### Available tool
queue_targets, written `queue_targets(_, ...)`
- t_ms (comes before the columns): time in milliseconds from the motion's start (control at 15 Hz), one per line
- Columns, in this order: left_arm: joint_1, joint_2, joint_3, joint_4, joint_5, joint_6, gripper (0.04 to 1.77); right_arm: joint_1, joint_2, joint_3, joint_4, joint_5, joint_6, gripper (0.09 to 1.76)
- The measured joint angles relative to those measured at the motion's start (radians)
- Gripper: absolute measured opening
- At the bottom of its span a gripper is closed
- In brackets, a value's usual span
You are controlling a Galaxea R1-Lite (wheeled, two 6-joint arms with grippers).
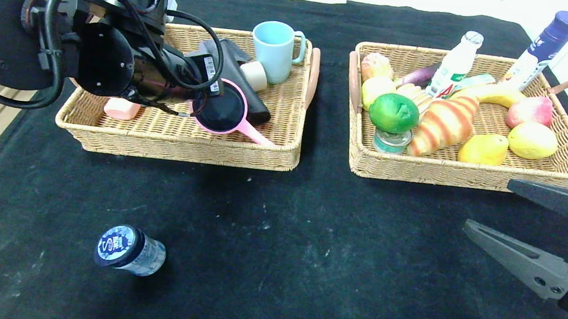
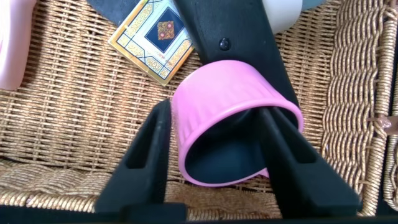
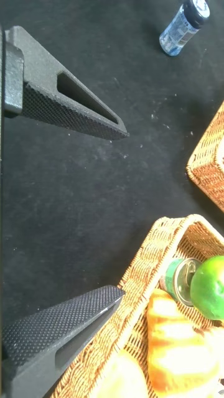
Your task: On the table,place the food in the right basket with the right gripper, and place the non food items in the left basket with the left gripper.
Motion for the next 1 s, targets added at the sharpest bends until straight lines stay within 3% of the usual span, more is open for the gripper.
queue_targets(400, -0.005, -0.012, 0.014, 0.011, 0.003, 0.005, 1.39, 0.004, 0.001, 0.006, -0.001, -0.003, -0.01, 1.71)
queue_targets(733, -0.03, -0.047, 0.043, 0.017, 0.003, 0.007, 1.54, 0.005, 0.001, 0.011, -0.002, -0.003, -0.024, 1.71)
queue_targets(1000, -0.052, -0.093, 0.061, 0.09, 0.006, 0.009, 1.61, 0.006, 0.002, 0.013, -0.003, -0.003, -0.026, 1.71)
